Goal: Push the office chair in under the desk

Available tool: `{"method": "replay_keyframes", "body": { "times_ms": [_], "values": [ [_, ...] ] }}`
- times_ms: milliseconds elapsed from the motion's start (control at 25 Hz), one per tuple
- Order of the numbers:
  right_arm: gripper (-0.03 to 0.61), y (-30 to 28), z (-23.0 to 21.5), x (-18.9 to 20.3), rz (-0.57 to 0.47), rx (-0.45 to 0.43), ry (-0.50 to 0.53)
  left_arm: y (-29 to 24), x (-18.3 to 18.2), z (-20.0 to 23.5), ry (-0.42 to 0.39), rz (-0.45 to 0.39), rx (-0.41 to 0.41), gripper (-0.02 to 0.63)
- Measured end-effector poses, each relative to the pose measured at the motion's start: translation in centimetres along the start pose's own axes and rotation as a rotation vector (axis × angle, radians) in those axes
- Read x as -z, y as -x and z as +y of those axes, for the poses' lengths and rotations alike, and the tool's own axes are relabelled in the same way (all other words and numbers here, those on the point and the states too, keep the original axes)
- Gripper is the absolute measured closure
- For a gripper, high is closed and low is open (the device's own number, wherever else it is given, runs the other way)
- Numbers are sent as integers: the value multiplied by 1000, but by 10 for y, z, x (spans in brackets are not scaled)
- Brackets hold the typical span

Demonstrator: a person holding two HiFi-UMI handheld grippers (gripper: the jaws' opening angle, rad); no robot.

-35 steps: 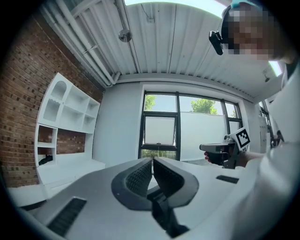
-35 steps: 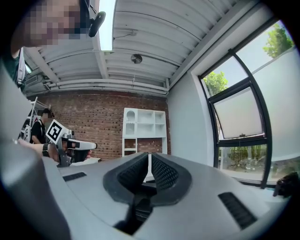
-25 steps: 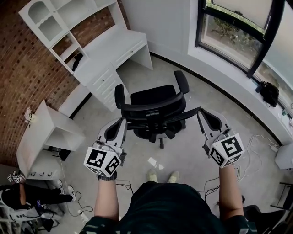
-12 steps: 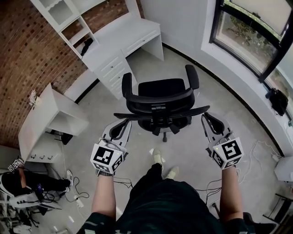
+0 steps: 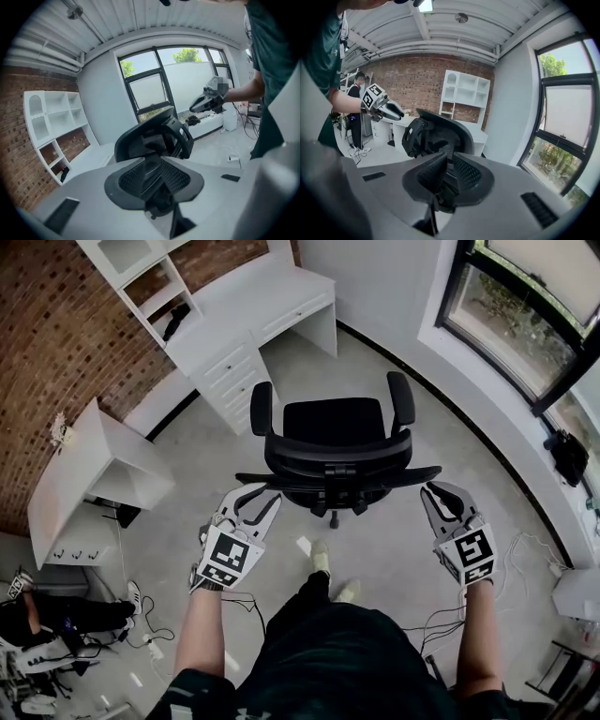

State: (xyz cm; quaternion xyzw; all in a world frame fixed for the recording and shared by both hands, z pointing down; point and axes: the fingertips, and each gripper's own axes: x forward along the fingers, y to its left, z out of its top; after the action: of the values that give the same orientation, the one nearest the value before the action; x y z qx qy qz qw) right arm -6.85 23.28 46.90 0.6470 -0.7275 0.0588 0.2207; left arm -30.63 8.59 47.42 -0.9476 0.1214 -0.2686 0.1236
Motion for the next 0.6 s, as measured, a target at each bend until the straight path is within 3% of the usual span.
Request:
{"method": "replay_keyframes", "body": {
  "times_ms": [120,600],
  "values": [
    [529,-9,2,14,73,-25,57,-11,15,4,-85,71,23,494],
    [431,-32,-7,55,332,-56,399,-38,59,8,-258,232,118,453]
  ]
}}
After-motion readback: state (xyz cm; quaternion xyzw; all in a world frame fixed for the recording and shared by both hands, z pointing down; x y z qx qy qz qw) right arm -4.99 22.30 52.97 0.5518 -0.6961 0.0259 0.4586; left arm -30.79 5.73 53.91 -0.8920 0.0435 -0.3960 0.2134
